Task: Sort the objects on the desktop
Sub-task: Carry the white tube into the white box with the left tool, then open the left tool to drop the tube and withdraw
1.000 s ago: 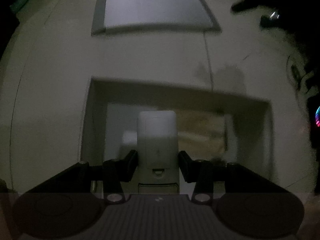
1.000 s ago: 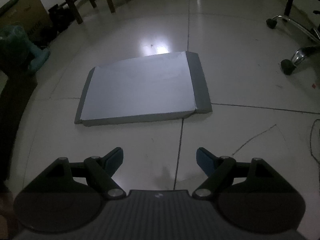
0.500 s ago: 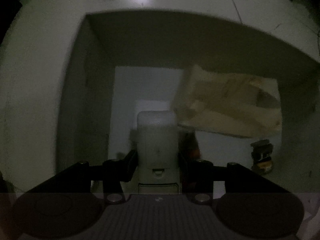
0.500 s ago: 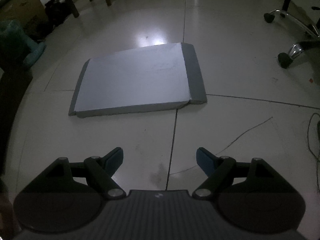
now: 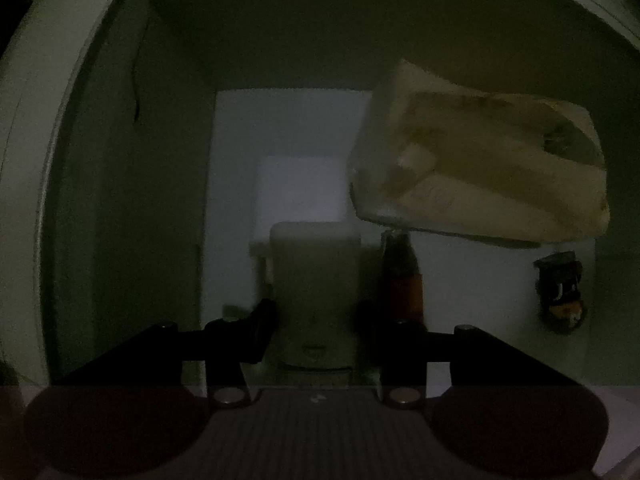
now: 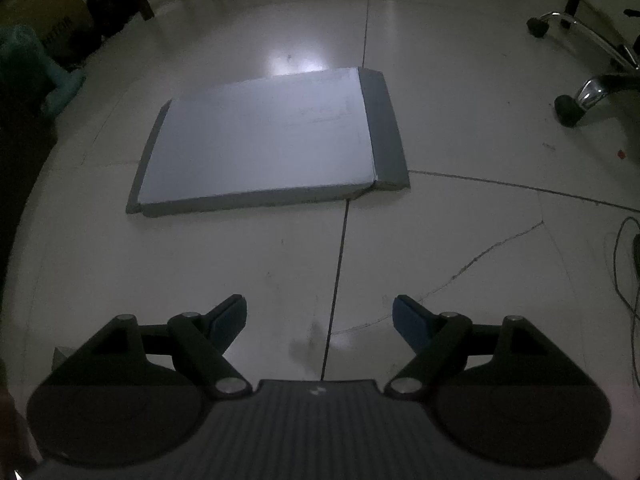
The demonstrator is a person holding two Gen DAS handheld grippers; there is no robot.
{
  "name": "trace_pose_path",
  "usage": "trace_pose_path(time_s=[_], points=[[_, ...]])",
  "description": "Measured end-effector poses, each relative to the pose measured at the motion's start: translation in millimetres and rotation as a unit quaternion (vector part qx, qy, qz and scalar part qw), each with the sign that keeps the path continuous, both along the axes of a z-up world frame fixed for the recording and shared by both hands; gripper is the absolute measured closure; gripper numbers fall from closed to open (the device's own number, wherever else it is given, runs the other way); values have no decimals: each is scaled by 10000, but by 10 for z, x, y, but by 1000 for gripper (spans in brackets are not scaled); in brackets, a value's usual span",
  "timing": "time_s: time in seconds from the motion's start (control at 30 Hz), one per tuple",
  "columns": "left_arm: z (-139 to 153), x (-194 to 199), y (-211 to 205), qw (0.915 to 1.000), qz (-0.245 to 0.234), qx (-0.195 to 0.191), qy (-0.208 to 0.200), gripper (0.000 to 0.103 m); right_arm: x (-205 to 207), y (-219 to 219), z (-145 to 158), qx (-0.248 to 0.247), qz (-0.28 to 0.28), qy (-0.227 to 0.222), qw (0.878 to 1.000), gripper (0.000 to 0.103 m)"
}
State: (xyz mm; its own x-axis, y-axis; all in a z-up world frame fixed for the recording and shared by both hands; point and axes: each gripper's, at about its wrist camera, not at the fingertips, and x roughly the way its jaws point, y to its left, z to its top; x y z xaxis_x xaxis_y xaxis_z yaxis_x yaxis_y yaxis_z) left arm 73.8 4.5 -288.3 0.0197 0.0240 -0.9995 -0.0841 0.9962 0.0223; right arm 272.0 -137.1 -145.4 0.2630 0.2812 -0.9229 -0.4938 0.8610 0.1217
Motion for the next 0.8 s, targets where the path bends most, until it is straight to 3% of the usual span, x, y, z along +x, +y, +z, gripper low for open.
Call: trace_pose_path(time_s=[0.1,0.17,0.23,0.4,0.53,0.67,0.8], points=[[80,-6,-5,9999,-85,17,-115,56,-16,6,-8,1,22,-12,10000,20],[181,4,-12,9996,-195,45,-203,47,-22,14,-23,-17,15,33,10000,20],[304,23,-14,9991,-331,69,-264,47,-14,34,-26,8,-6,69,10000,20],[840,77,-25,9956,-807,-38,-468,40,62,63,38,82,-53,171,9998,20],[1445,241,-69,9900,-1069,31,-921,16,162,36,173,323,-298,207,9988,20],[1997,483,106,9820,-848,196,-1674,1,197,45,329,410,-346,5,9986,20],[2138,957,398,9775,-195,228,-2090,0,141,84,544,335,-206,-315,9987,20]])
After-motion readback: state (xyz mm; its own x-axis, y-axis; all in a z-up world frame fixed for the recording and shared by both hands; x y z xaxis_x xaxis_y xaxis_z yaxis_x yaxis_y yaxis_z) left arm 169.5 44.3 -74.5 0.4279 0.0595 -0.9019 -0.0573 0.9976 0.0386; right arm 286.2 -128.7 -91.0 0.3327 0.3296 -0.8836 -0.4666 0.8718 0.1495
